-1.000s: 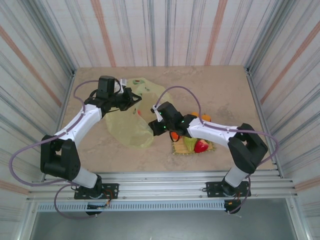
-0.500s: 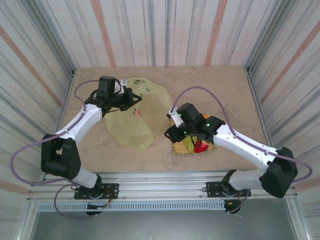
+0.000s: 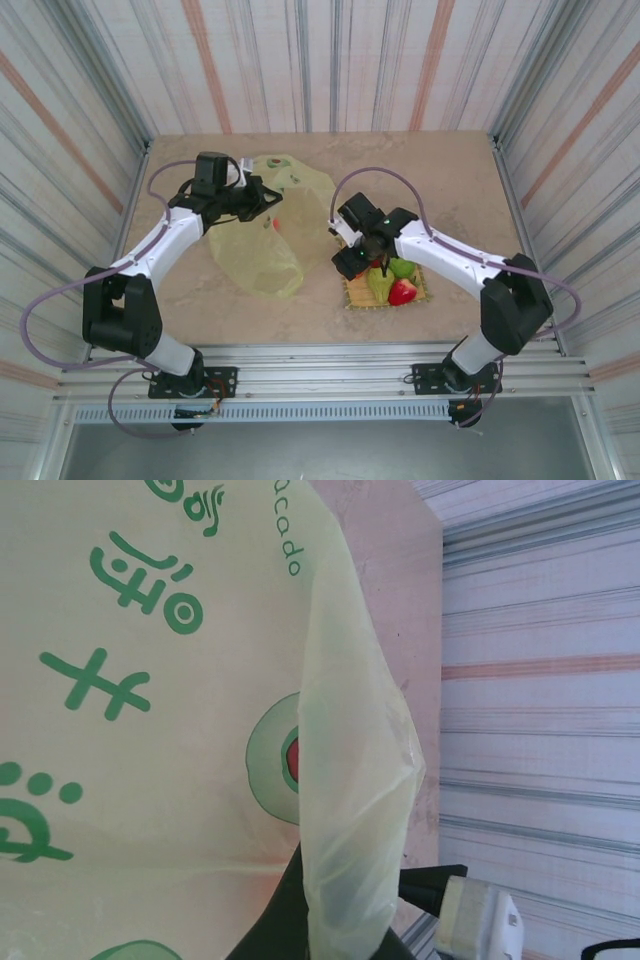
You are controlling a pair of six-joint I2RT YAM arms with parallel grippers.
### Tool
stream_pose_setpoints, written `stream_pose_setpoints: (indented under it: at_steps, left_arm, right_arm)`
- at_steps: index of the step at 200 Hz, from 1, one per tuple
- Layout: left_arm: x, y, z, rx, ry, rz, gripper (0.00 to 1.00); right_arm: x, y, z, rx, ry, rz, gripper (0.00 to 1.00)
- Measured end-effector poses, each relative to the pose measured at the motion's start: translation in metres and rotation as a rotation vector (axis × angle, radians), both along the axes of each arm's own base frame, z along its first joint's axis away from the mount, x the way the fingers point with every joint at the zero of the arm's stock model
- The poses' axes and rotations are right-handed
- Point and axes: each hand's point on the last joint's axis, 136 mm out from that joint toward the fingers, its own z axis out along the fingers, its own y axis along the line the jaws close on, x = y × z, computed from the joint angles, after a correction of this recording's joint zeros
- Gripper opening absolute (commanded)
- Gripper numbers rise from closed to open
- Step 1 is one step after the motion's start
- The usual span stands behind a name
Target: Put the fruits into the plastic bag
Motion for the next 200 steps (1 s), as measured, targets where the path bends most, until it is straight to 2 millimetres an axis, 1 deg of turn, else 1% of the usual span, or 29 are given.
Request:
stream_pose_setpoints:
  at_steps: [44,115,161,200]
  left_arm:
    - [0.001,0.003,0.0,0.0,0.0,0.007,0.0]
    - [0.001,0.004,0.001,-0.007,0.002,0.005,0.0]
    - [0.003,0.007,0.001,-0.012,0.003,0.009,0.0]
    - [0.002,0.007,0.001,-0.014,0.003,0.008,0.0]
  right_arm:
    - [0.01,0.008,-0.018,-0.062,0.02,0.048,0.92]
    - [0.011,0.009,-0.048,-0.156,0.054,0.092,0.89]
    - [0.007,0.009,-0.05,-0.186,0.05,0.116,0.82]
    - [0.006,0.008,-0.051,-0.195,0.049,0.115,0.78]
